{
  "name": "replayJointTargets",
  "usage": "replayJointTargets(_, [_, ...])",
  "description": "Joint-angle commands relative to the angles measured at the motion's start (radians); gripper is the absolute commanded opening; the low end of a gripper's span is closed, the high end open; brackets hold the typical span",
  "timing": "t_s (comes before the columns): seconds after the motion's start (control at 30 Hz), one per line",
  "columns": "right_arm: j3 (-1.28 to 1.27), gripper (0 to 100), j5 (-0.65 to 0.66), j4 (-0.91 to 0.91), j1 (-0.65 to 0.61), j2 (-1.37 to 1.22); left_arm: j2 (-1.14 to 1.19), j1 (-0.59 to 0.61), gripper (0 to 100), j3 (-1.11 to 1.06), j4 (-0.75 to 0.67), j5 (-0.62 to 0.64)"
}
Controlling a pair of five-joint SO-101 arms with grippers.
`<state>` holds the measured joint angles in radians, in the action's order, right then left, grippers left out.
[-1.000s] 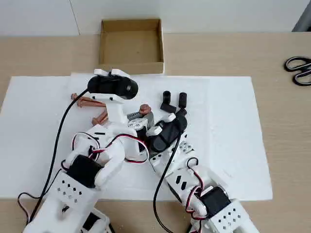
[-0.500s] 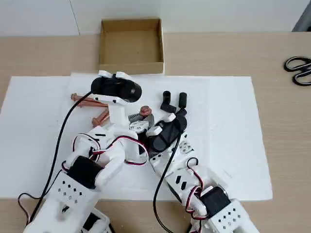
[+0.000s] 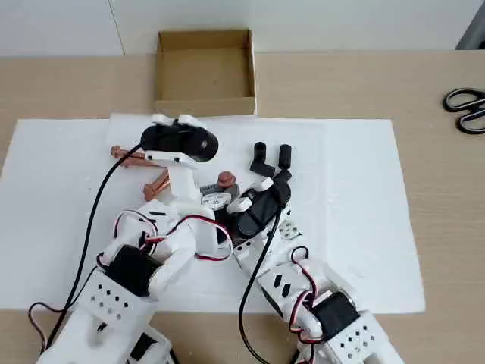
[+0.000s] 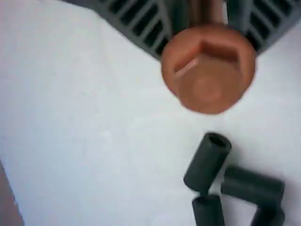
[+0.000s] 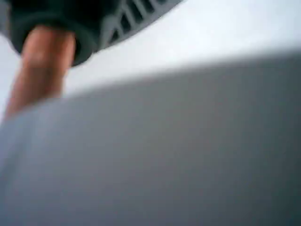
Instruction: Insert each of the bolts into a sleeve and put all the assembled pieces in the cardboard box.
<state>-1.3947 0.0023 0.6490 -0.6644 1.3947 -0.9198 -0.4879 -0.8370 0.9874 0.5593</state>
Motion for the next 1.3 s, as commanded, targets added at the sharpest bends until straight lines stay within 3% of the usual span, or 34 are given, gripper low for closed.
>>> replayJointTargets(0.0, [0.014, 0.4, -0.002, -0.021, -0.001, 0.012, -0.02, 0.002, 1, 0.018, 0.028, 0.031])
replayJointTargets(0.4, [0.014, 0.4, -0.002, -0.021, -0.001, 0.012, -0.021, -0.008, 1, -0.018, 0.041, 0.029])
replayJointTargets(0.6, [0.014, 0.4, -0.002, -0.021, -0.001, 0.012, -0.017, -0.078, 1, -0.018, 0.038, -0.072])
replayJointTargets(1.07, [0.014, 0.4, -0.002, -0.021, 0.001, 0.012, -0.02, -0.038, 2, -0.018, 0.037, -0.072])
replayJointTargets(1.27, [0.014, 0.4, 0.0, -0.021, 0.001, 0.012, -0.021, -0.038, 22, -0.022, 0.074, -0.063])
